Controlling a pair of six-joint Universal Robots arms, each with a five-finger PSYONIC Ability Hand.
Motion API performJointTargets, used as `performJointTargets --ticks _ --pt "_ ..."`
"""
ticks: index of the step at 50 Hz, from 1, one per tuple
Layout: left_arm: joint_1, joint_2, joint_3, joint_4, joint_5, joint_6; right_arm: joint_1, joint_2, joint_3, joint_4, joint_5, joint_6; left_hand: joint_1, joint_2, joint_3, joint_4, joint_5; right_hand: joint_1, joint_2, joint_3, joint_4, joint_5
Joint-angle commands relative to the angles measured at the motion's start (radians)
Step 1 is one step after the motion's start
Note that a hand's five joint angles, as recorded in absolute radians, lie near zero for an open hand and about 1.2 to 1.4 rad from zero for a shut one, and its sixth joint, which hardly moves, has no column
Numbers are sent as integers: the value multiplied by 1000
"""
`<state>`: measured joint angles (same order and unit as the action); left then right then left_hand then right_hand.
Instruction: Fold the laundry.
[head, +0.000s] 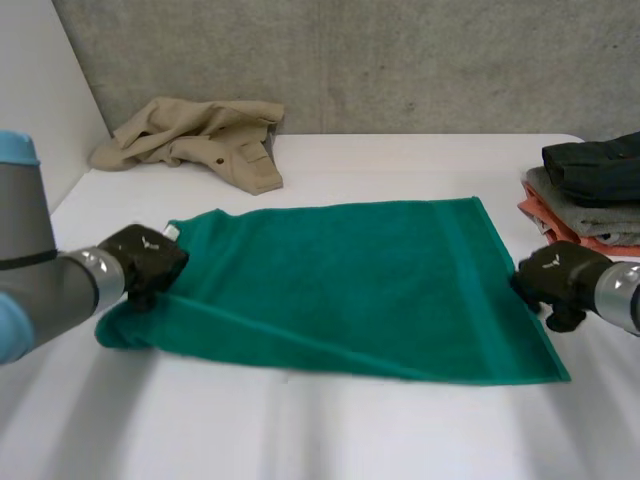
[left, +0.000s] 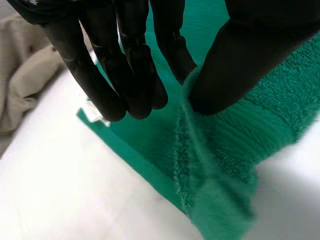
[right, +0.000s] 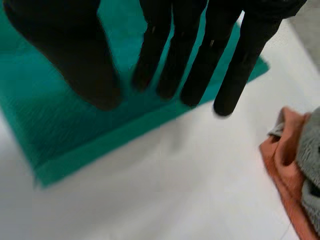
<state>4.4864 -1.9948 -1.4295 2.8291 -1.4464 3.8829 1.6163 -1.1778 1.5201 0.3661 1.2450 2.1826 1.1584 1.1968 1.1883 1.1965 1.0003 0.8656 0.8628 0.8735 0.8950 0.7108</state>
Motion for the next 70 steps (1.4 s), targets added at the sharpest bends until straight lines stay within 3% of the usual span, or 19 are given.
performJointTargets --ticks 1,9,21,25,29,34,38,44,46,48,52,59,64,70 --pt "-4 -41 99 6 -22 -86 17 -78 92 -96 -4 192 238 199 208 200 221 -288 -285 -296 -318 -308" --pt "-4 -114 198 26 -45 -135 5 -111 189 -124 -36 240 238 199 208 200 221 -336 -333 -344 -365 -356" --pt "11 -159 225 7 -52 -161 20 -22 242 -228 -24 269 238 199 208 200 221 -271 -269 -279 -301 -291" --pt "17 -151 219 6 -48 -172 28 -5 252 -272 -24 292 238 199 208 200 221 -116 -113 -124 -145 -136" --pt "14 -139 209 -4 -42 -183 25 1 264 -334 -13 298 238 199 208 200 221 530 532 522 500 510" --pt "7 -99 146 -45 -20 -180 4 -43 290 -320 -12 281 238 199 208 200 221 531 533 523 501 511" --pt "4 -42 51 -117 11 -143 -44 -134 313 -257 -70 185 238 199 208 200 221 531 533 523 501 511" --pt "14 42 -138 -244 54 41 -248 -180 292 124 -122 -246 238 199 208 200 221 531 533 523 501 511" --pt "31 56 -190 -275 63 114 -274 -169 272 268 -122 -396 238 199 208 200 221 531 533 523 501 511" --pt "36 56 -212 -283 64 153 -266 -161 253 324 -119 -440 238 199 208 200 221 531 533 523 501 511" --pt "28 38 -184 -257 55 198 -202 -106 193 291 -95 -333 238 199 208 200 221 531 533 523 501 511" --pt "-12 -24 21 -142 35 81 -90 -27 54 91 -76 -71 238 199 208 200 221 531 533 523 501 511" --pt "-41 -126 219 -9 9 -6 -3 45 -78 -114 0 100 238 199 208 200 221 531 533 523 501 511" --pt "-64 -275 415 88 -40 -22 51 167 -215 -327 76 193 238 199 208 200 221 531 533 523 501 511"
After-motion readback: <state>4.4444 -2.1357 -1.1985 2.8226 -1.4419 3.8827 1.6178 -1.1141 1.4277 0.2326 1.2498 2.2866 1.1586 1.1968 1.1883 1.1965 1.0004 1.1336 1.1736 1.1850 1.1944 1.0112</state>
